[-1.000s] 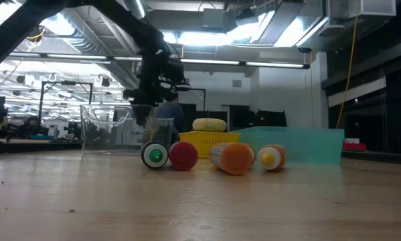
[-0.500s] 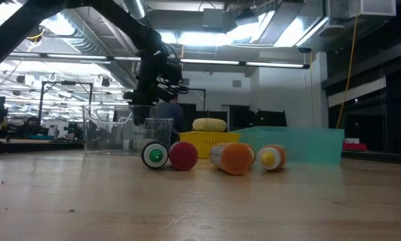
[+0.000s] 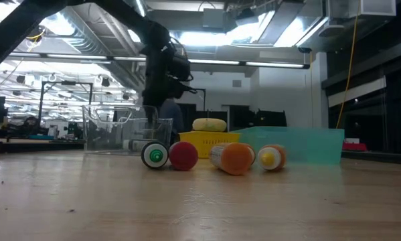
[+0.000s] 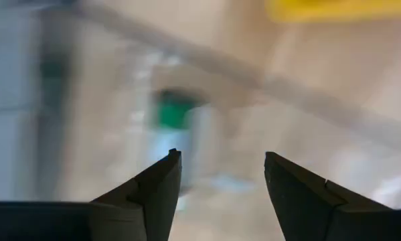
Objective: Pick & Place Food Item
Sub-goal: Put the green food coloring bottle into the transparent bin
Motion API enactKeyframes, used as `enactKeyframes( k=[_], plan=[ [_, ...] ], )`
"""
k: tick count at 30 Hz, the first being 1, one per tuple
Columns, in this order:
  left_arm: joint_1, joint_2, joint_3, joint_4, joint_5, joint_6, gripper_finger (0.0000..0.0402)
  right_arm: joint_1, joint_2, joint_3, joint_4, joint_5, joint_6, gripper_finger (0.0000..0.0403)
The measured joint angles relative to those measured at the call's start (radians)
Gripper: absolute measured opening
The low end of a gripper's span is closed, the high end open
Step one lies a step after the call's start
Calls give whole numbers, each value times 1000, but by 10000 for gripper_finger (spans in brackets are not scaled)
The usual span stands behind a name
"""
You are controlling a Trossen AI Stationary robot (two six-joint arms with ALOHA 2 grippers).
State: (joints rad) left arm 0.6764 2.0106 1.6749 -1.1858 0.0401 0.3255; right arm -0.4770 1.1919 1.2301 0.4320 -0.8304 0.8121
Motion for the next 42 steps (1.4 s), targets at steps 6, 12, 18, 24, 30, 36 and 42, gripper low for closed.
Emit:
enactKeyframes(
  k=[6,12,18,24,30,36,42],
  plan=[
    [-121,-22,0,-2,199,-180,207,0,0,0,0,-29,-10,237],
    [-341,-79,0,-3,140,-91,202,0,0,0,0,-77,-21,237],
    [-547,-110,0,1,-44,-101,202,0,0,0,0,-122,-28,237],
    [-686,-114,0,-1,-109,-54,202,0,0,0,0,-159,-23,237],
    [-798,-102,-9,19,-100,86,202,0,0,0,0,-169,-13,237],
    [-877,-92,-56,53,-82,335,202,1,0,0,0,-184,-14,237],
    [-896,-87,-140,185,-63,387,189,1,0,0,-3,-184,-36,237]
  ],
)
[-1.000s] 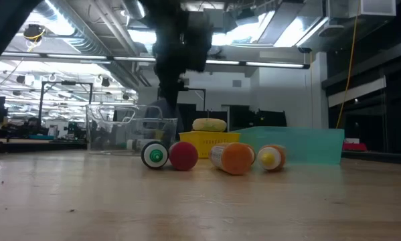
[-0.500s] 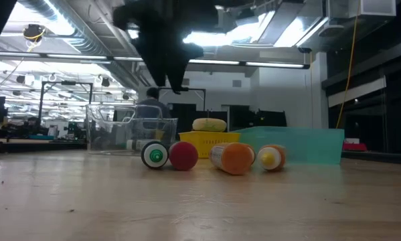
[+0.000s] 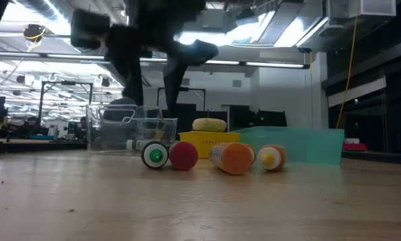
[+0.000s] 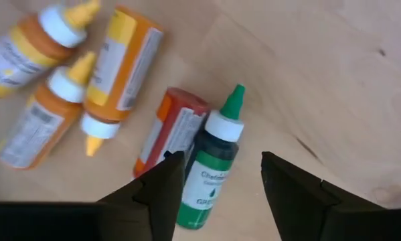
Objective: Pick & Place Food Item
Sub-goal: Put the green food coloring bottle into the transparent bin
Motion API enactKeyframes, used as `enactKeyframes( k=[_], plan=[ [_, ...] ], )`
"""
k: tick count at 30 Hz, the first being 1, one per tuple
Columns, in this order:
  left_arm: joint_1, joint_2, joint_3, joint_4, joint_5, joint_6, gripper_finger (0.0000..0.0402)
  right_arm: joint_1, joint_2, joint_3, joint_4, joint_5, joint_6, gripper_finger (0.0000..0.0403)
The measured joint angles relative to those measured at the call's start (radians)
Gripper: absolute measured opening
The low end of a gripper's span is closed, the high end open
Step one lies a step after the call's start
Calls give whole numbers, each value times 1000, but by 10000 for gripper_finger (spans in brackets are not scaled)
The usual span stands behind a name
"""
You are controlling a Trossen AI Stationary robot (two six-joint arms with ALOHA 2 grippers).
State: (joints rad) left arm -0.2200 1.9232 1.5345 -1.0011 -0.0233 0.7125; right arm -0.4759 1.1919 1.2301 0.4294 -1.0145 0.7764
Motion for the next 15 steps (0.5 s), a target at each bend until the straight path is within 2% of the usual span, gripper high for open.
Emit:
enactKeyframes(
  k=[4,8,11,15],
  plan=[
    [-3,0,-38,68,7,0,170,0,0,0,-1,0,0,237],
    [-3,3,-45,71,52,0,156,0,0,0,-5,0,1,237],
    [-3,13,-47,76,60,0,153,0,0,0,-4,11,1,237],
    [0,51,-45,104,70,0,162,0,0,0,-9,76,0,237]
  ],
)
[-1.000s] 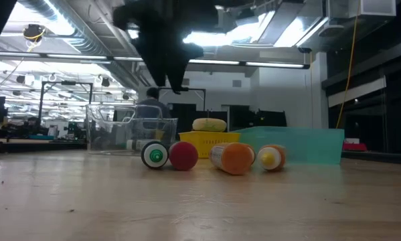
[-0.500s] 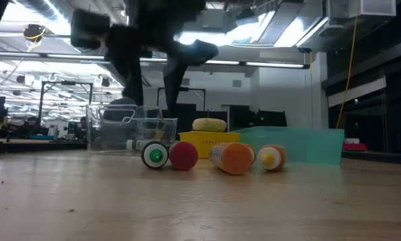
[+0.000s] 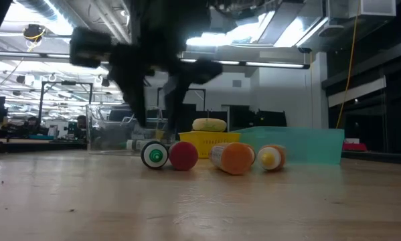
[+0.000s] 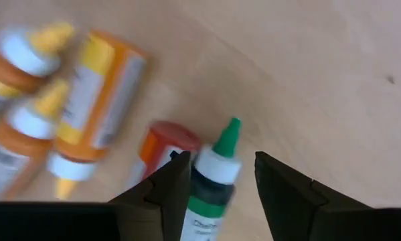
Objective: Pick & Place Food Item
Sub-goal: Put the green food coloring bottle into the transparent bin
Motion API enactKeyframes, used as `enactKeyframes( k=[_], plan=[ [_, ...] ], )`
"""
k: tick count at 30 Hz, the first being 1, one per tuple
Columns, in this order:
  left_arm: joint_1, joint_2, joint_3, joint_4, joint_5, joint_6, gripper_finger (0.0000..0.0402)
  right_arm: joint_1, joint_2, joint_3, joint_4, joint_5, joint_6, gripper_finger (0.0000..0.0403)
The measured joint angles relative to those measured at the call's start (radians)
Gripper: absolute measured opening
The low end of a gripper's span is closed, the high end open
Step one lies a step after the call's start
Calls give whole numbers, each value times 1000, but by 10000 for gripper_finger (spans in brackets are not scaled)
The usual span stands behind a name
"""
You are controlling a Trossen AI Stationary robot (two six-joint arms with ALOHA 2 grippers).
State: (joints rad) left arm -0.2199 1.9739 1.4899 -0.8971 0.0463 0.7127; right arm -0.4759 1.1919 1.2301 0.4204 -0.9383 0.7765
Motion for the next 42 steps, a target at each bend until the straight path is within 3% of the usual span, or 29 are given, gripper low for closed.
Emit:
enactKeyframes(
  k=[8,16,26,38,42],
  plan=[
    [0,115,-1,-37,-30,77,179,10,0,0,-3,77,12,237],
    [15,130,2,-47,-31,113,180,50,0,0,-42,143,-29,237],
    [21,121,-2,-153,-97,89,180,66,0,0,-77,146,-80,237],
    [74,121,-2,-156,-111,122,180,66,0,0,-77,146,-89,237],
    [86,128,0,-155,-108,128,162,66,0,0,-78,146,-101,237]
  ],
)
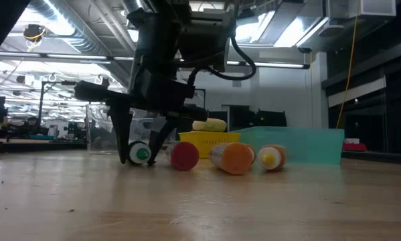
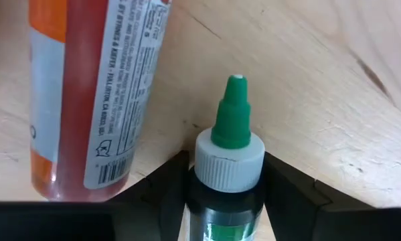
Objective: Pick & Place Food Item
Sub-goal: Put the green food coloring bottle into the transparent bin
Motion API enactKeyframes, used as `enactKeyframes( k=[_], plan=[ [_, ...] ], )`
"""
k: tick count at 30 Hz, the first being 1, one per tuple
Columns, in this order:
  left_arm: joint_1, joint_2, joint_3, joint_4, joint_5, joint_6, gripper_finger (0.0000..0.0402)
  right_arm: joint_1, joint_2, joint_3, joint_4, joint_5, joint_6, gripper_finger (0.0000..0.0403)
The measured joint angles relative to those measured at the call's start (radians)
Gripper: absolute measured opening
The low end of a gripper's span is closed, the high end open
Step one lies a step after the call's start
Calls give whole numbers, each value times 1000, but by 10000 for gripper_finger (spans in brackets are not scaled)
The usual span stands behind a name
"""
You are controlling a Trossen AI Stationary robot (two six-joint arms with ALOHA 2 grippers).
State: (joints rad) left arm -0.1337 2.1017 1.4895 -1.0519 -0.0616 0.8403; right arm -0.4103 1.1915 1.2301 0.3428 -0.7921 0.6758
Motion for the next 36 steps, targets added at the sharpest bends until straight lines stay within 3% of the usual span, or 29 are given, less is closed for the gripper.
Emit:
enactKeyframes(
  k=[3,12,18,23,28,36],
  plan=[
    [0,0,0,2,2,-16,146,0,0,0,0,0,-2,237],
    [-7,1,8,56,23,-181,146,0,0,0,0,0,-11,237],
    [26,-7,57,84,61,-533,145,0,0,0,0,0,-10,237],
    [72,-66,60,204,89,-837,145,-1,0,0,0,0,-10,237],
    [107,-125,61,317,38,-1089,145,-1,0,0,0,-1,-10,237],
    [154,-160,62,398,-175,-1409,145,-1,0,0,0,-18,-5,237]
  ],
)
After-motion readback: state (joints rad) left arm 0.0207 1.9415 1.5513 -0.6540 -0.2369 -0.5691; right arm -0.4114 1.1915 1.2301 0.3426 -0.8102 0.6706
